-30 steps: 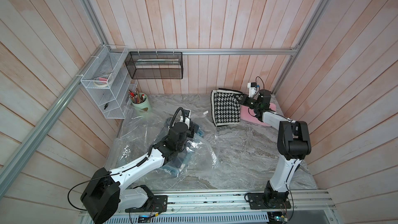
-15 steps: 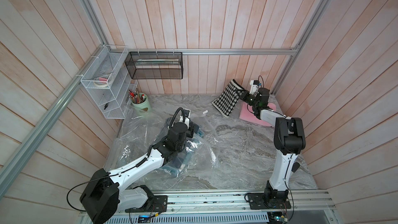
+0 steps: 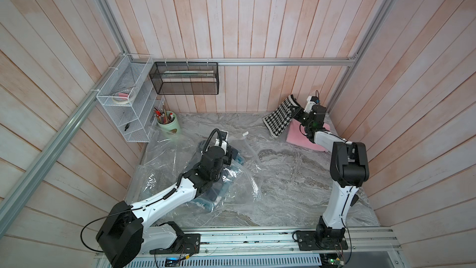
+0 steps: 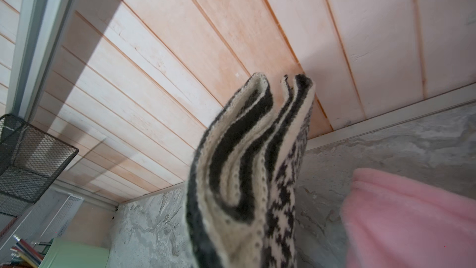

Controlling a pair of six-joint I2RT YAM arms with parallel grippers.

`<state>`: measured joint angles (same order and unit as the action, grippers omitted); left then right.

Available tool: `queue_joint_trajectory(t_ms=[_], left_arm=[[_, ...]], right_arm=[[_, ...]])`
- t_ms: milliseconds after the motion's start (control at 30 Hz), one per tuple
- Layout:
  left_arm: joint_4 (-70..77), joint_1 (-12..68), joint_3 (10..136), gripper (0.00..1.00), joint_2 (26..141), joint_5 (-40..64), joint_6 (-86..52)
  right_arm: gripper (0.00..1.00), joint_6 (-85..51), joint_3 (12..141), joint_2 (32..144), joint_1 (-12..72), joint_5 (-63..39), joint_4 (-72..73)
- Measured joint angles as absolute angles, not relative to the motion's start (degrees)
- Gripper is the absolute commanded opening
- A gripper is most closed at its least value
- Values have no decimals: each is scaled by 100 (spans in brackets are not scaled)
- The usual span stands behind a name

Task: Take the blanket out of the vacuum bag
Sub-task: Place the blanket at the corner of the board.

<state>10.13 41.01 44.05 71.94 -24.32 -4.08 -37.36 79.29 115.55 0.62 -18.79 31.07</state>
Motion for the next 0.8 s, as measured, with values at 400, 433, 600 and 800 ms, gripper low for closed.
queue_joint_trajectory(t_ms=[400, 433, 600, 800], left_arm=[[1028, 4101, 4403, 0, 7229, -2429, -408], [1028, 4101, 4403, 0, 7229, -2429, -408], [1031, 4101, 4403, 0, 7234, -2429, -408], [1031, 4101, 4403, 0, 7234, -2429, -408]], right_arm=[[0, -3682, 7797, 11297, -38, -1243, 3094], [0, -3686, 7743, 11249, -49, -1197, 3105], [0, -3732, 7408, 10975, -86, -915, 3229], [0, -3787, 6967, 10600, -91, -648, 3446]])
